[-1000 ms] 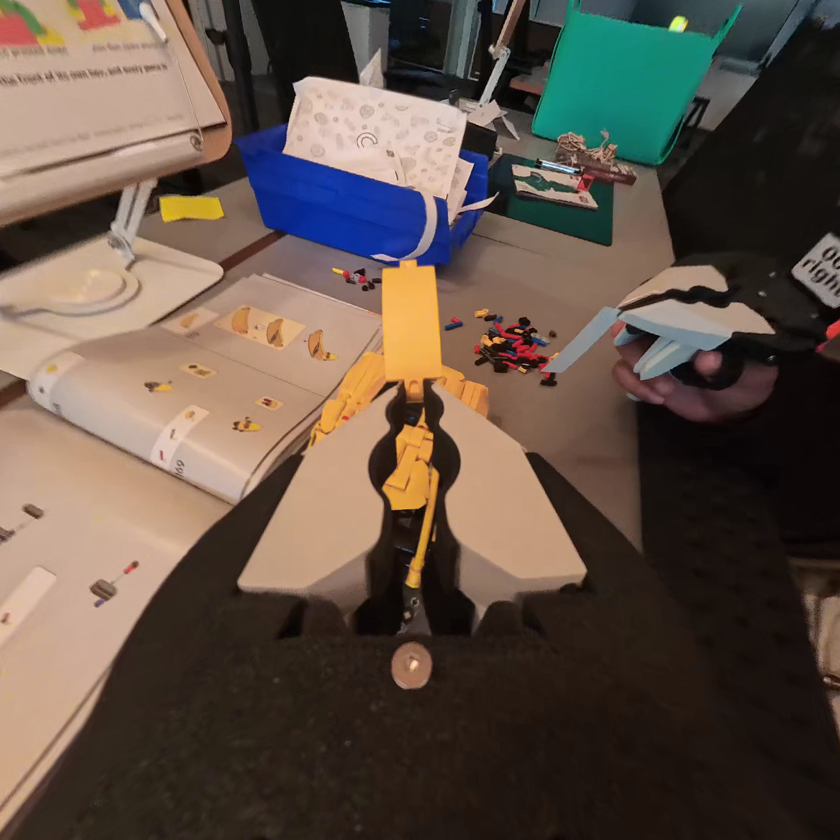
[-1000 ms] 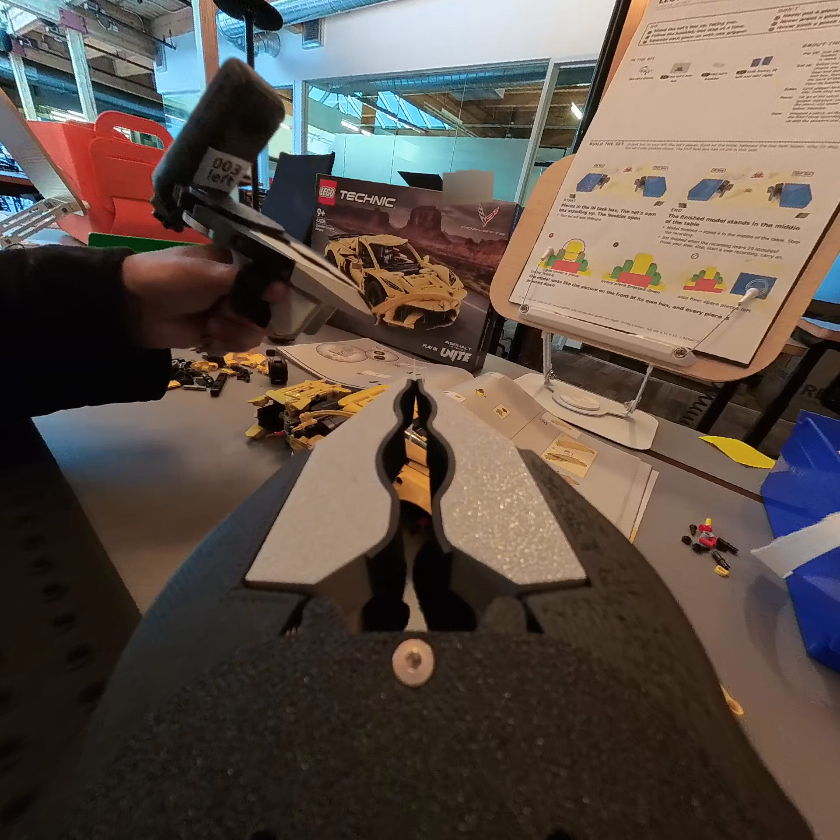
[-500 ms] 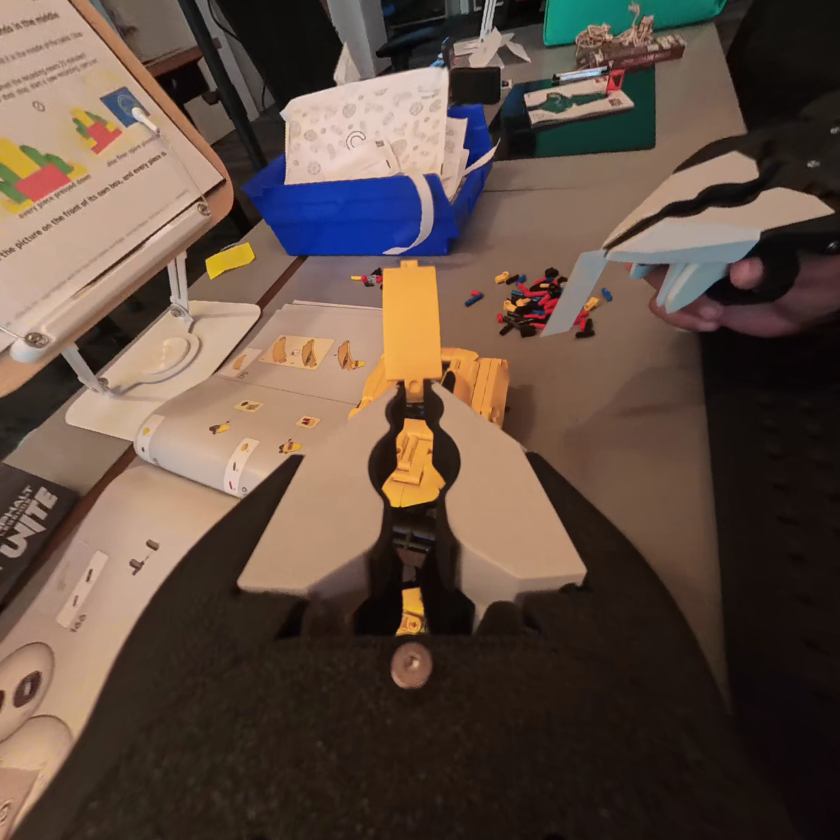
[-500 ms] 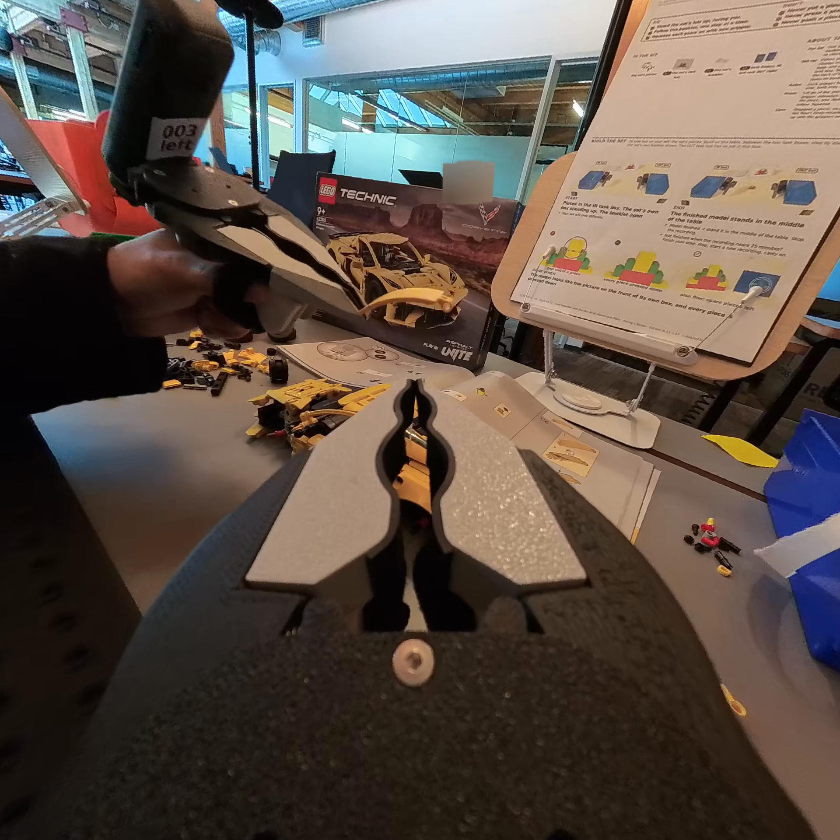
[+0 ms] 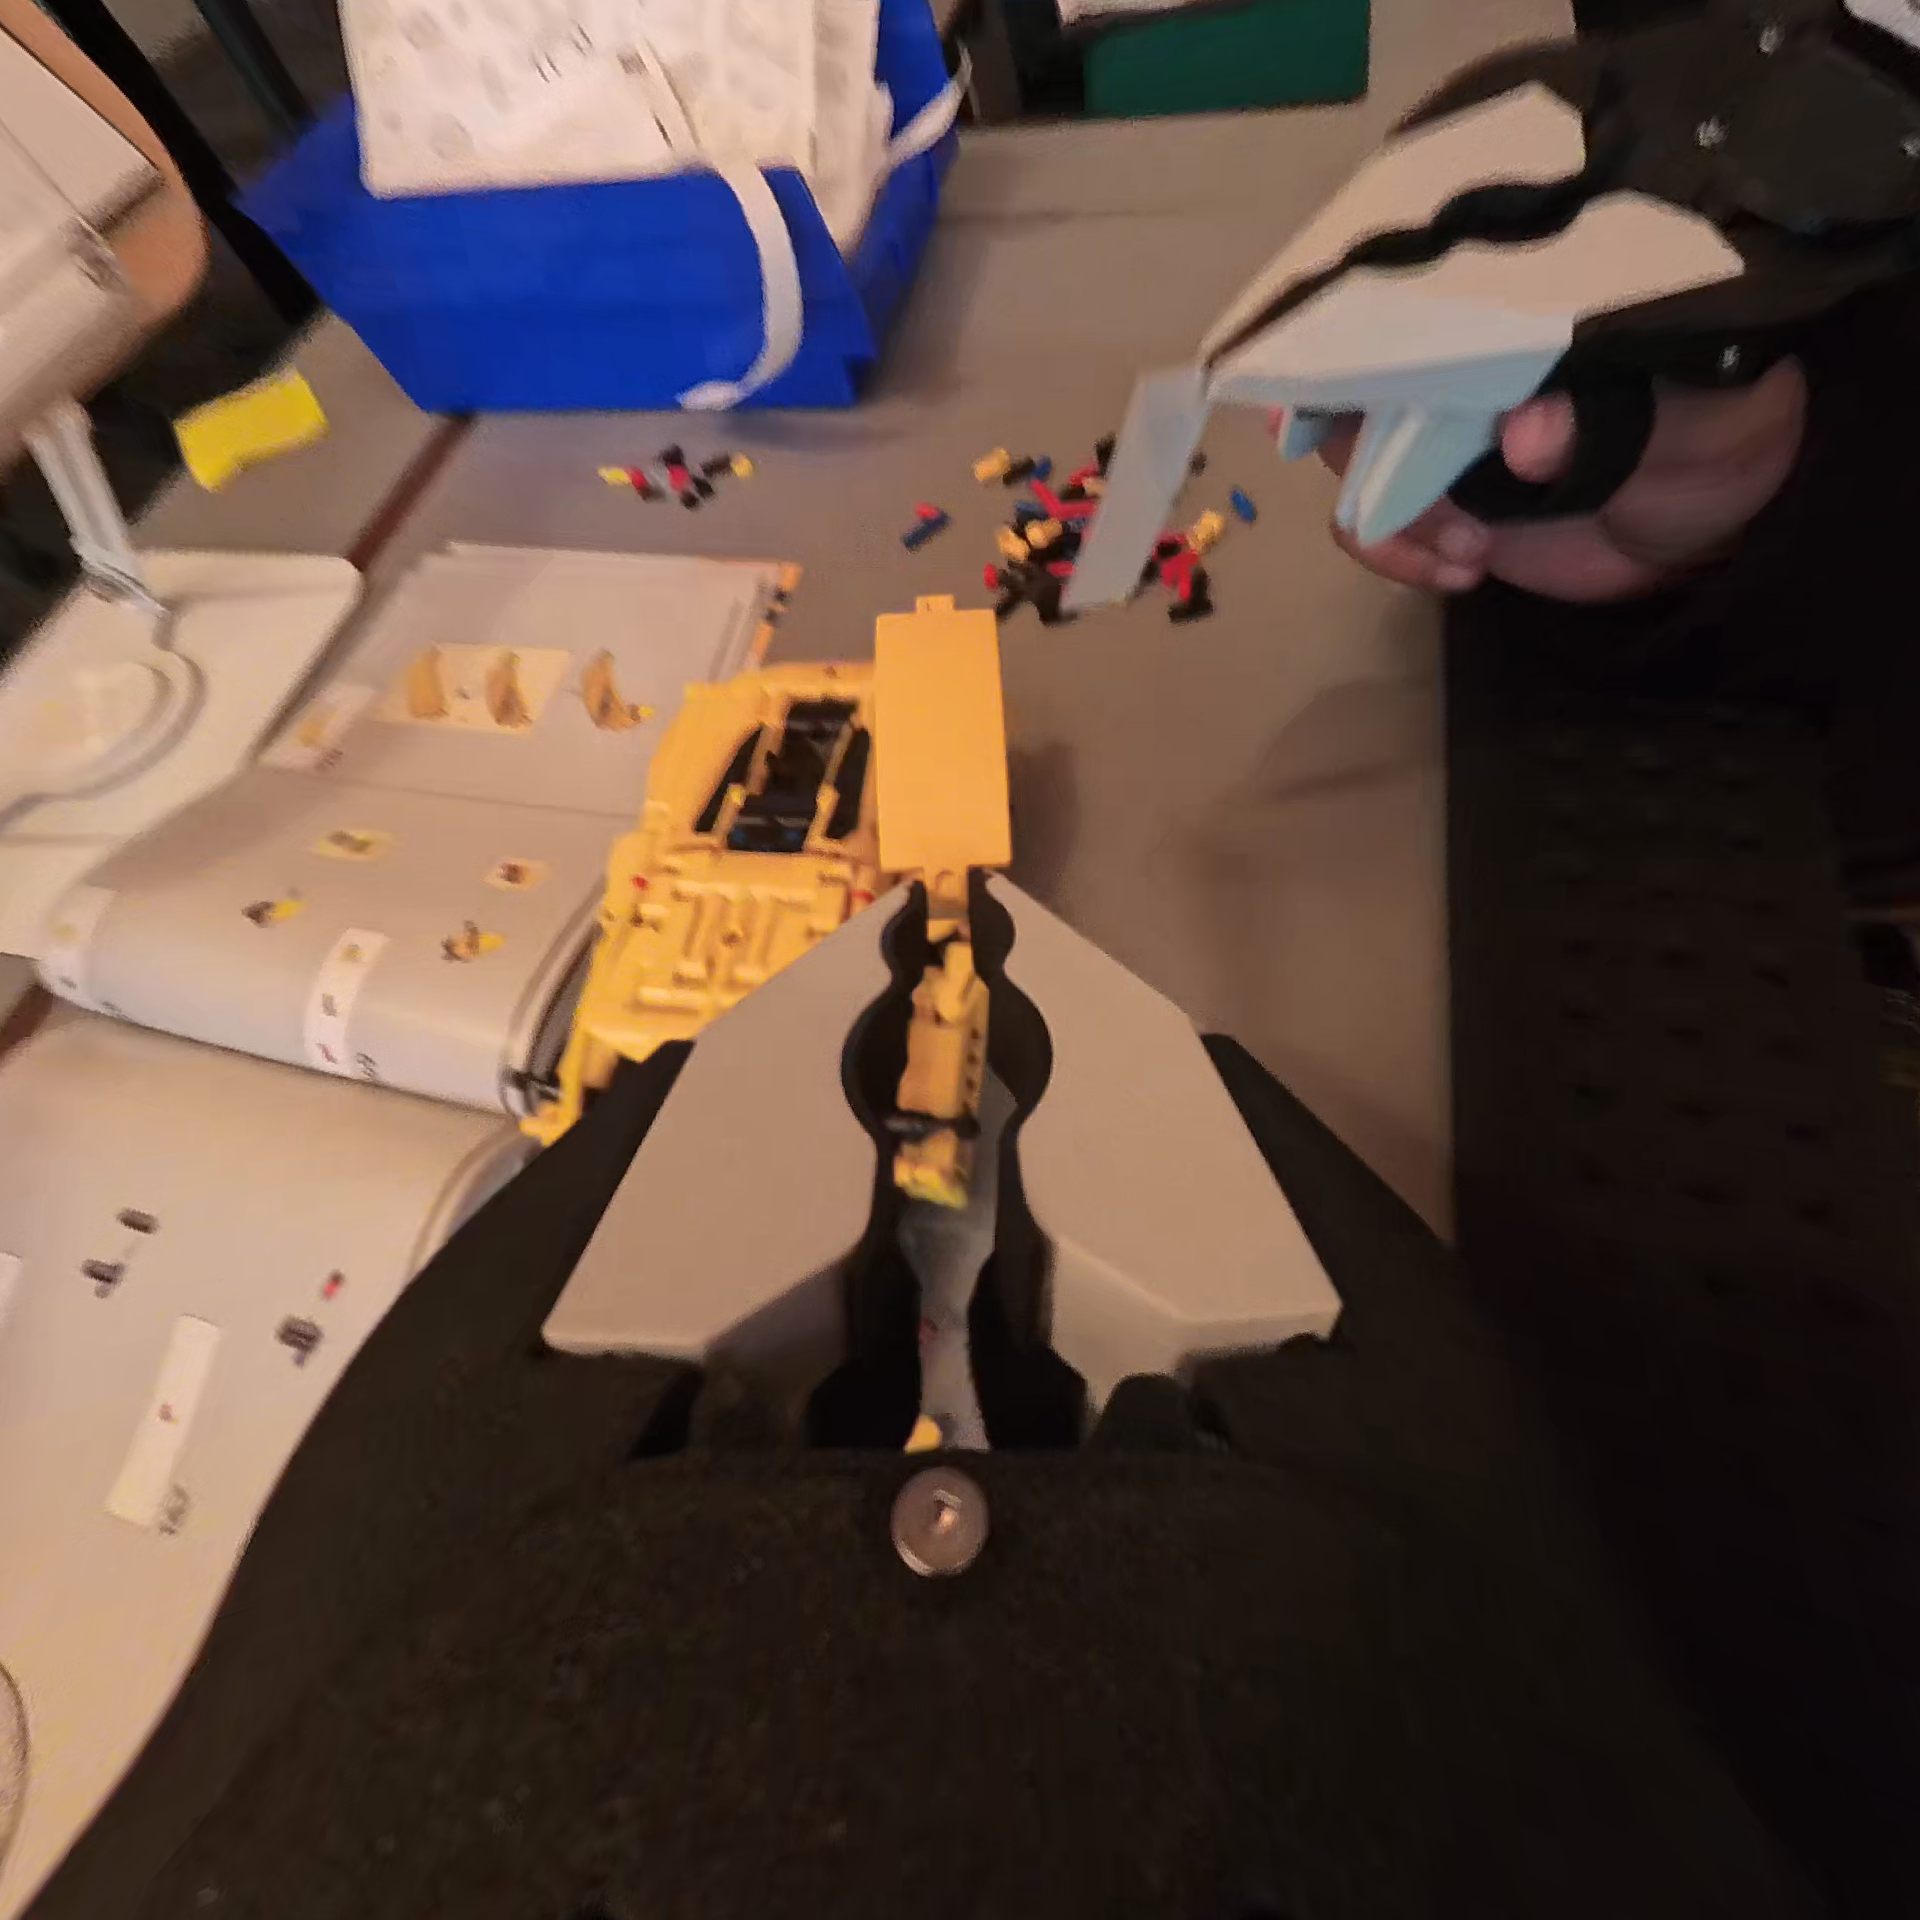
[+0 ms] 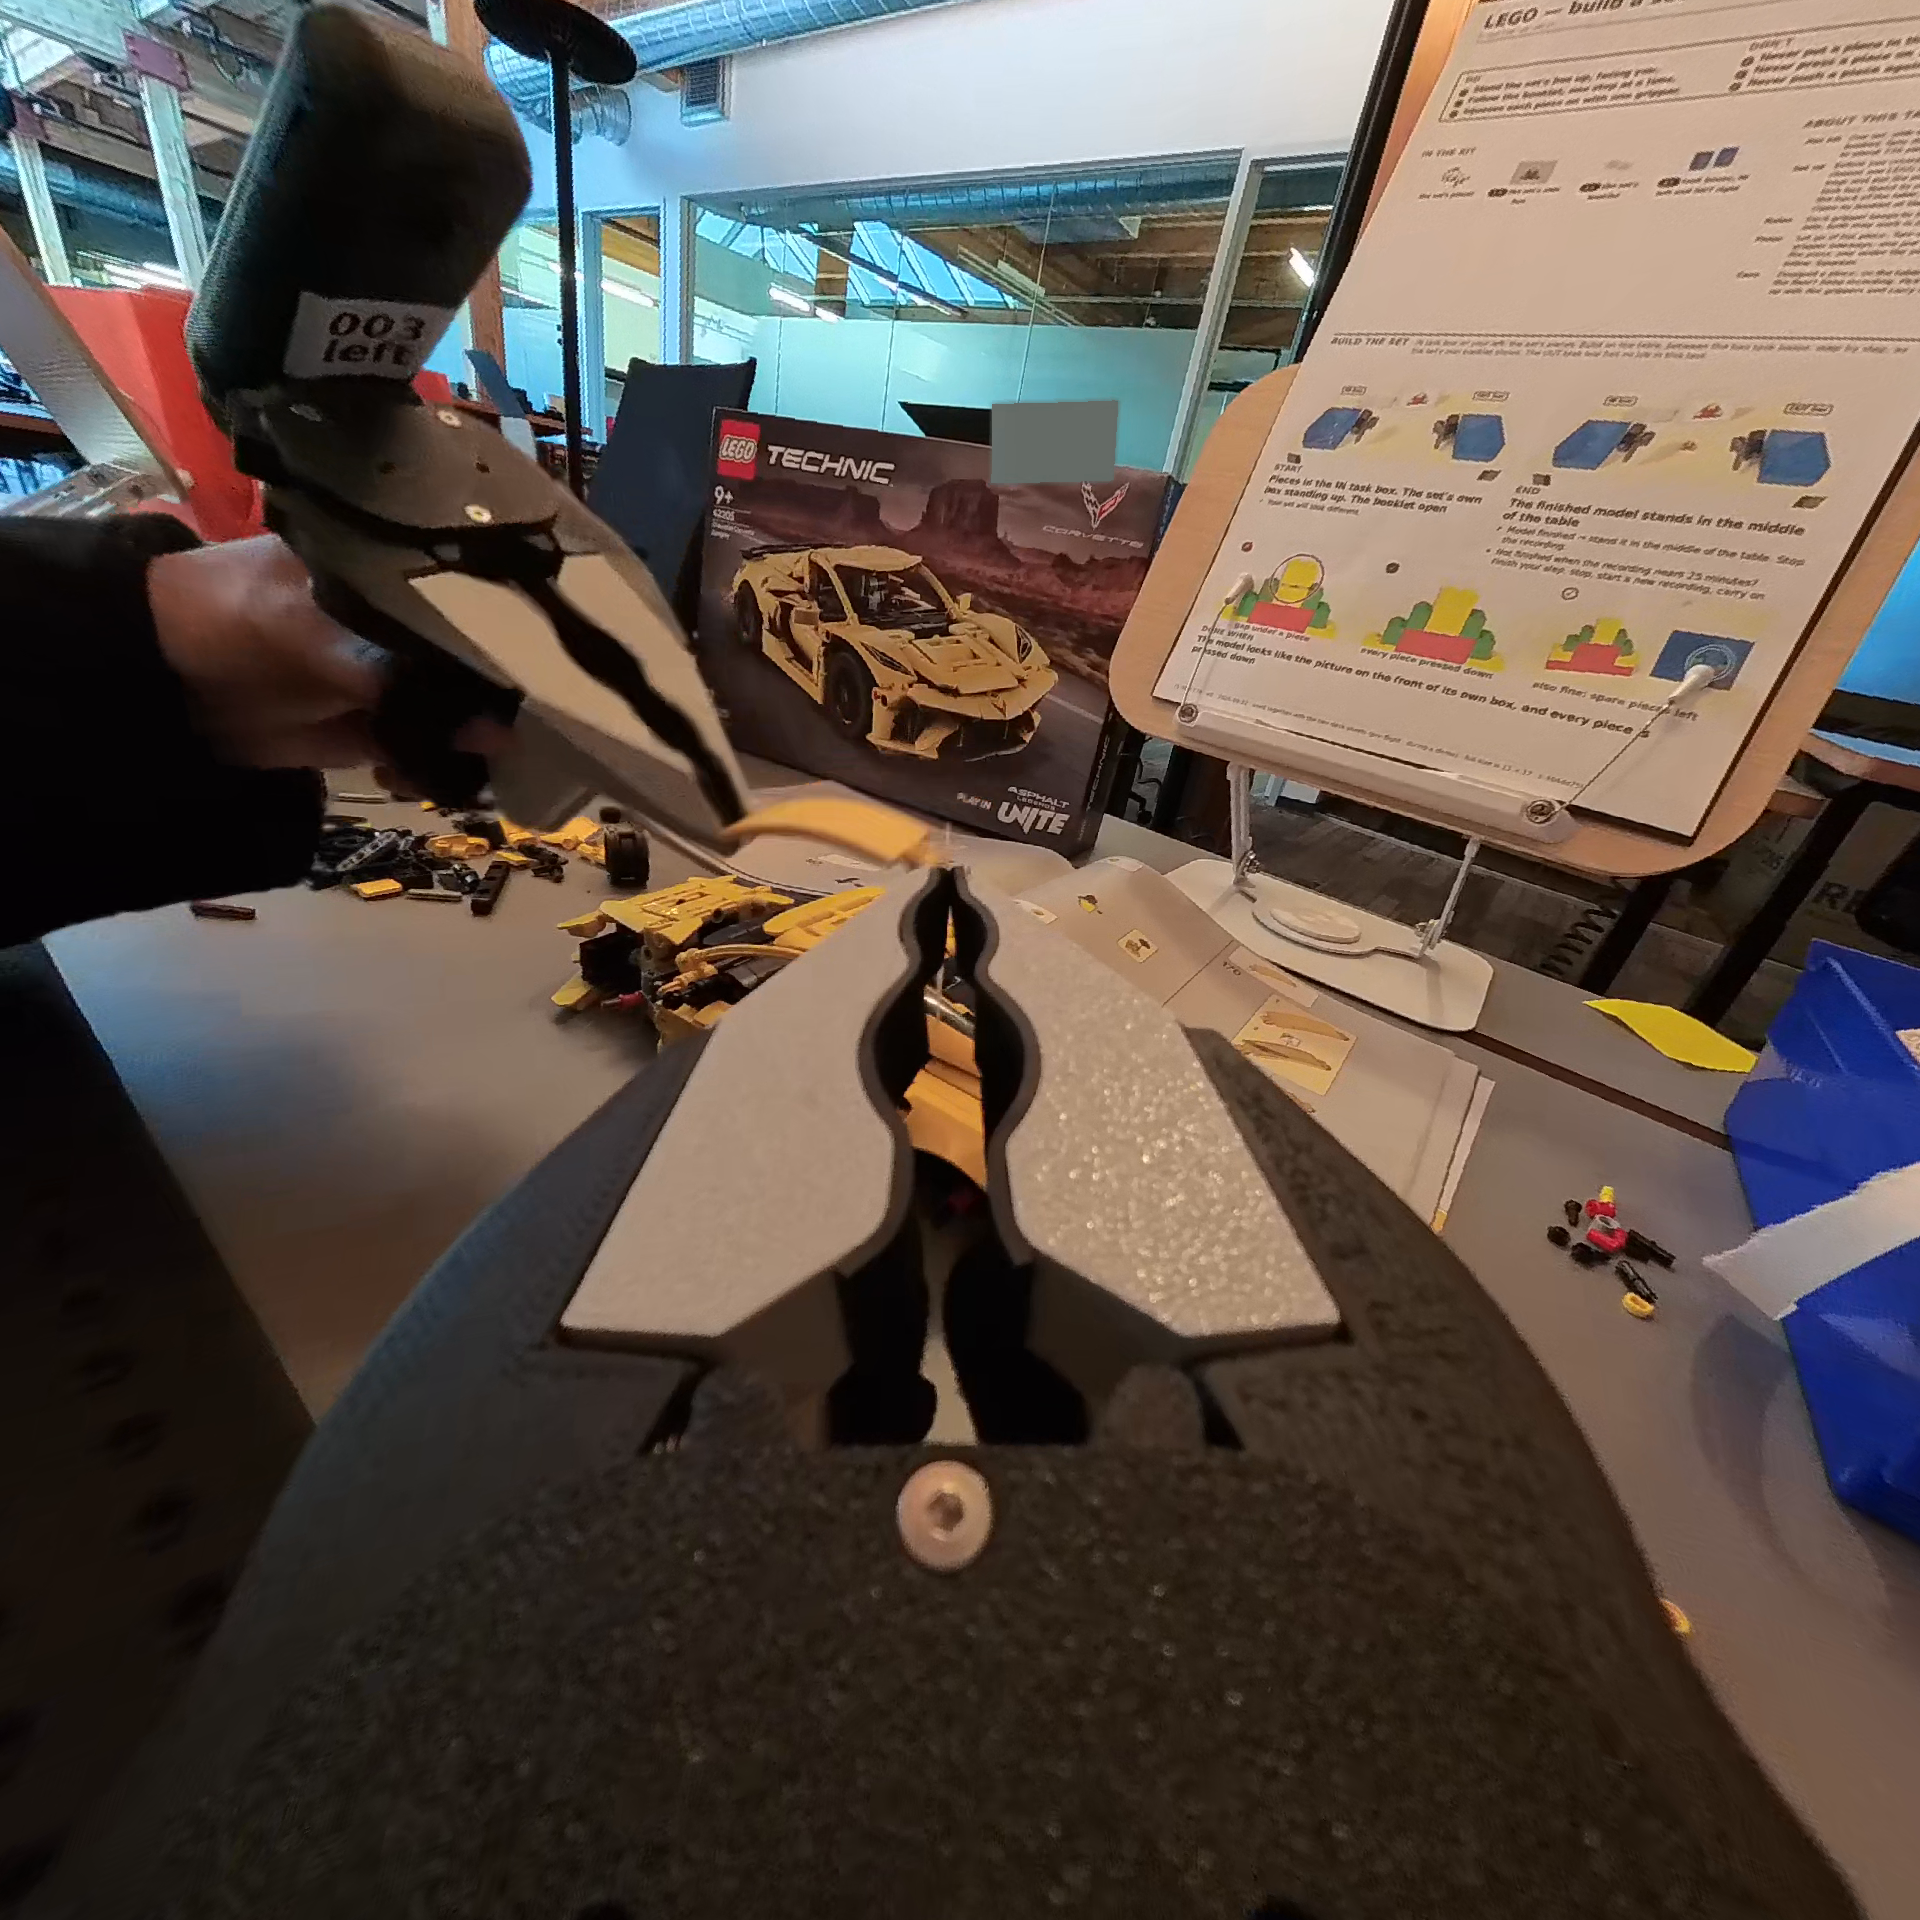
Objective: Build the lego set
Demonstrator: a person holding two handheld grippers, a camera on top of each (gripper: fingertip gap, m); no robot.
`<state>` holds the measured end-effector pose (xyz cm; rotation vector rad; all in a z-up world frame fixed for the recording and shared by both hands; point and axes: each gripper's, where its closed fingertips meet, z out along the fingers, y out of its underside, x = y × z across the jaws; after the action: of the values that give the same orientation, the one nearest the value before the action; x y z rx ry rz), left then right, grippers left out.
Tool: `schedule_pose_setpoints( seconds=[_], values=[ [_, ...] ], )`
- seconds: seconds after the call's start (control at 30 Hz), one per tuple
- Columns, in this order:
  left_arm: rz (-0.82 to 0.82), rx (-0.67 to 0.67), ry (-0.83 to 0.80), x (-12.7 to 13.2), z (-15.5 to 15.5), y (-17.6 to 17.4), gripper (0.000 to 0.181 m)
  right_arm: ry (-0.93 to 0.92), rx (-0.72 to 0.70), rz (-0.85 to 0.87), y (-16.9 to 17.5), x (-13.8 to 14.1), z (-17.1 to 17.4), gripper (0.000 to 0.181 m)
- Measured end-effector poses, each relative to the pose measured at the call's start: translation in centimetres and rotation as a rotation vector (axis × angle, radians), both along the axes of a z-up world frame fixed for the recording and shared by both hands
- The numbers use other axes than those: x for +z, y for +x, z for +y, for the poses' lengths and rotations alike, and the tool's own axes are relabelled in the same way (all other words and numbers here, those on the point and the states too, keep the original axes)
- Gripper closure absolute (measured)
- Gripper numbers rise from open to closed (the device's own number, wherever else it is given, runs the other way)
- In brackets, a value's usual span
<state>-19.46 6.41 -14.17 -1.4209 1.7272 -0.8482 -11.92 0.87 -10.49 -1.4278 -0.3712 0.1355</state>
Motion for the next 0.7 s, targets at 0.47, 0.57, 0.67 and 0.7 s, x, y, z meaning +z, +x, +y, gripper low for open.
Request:
schedule_pose_setpoints(
  seconds=[0.47,0.57,0.67,0.7],
  values=[
    [0.615,-0.001,-0.003,-7.1,-2.7,-12.7,0.174,-0.004,0.006,0.007,0.0,-0.1,0.0,0.181],
    [0.568,0.011,-0.056,-7.0,-2.5,-12.6,0.174,-0.007,0.005,-0.002,0.0,-0.2,0.0,0.181],
    [0.473,0.046,-0.122,-6.8,-2.5,-11.2,0.174,-0.01,0.004,-0.009,-0.1,-0.3,0.1,0.181],
    [0.419,0.069,-0.153,-6.6,-2.5,-10.5,0.174,-0.01,0.004,-0.011,0.0,-0.4,0.1,0.181]
  ],
)
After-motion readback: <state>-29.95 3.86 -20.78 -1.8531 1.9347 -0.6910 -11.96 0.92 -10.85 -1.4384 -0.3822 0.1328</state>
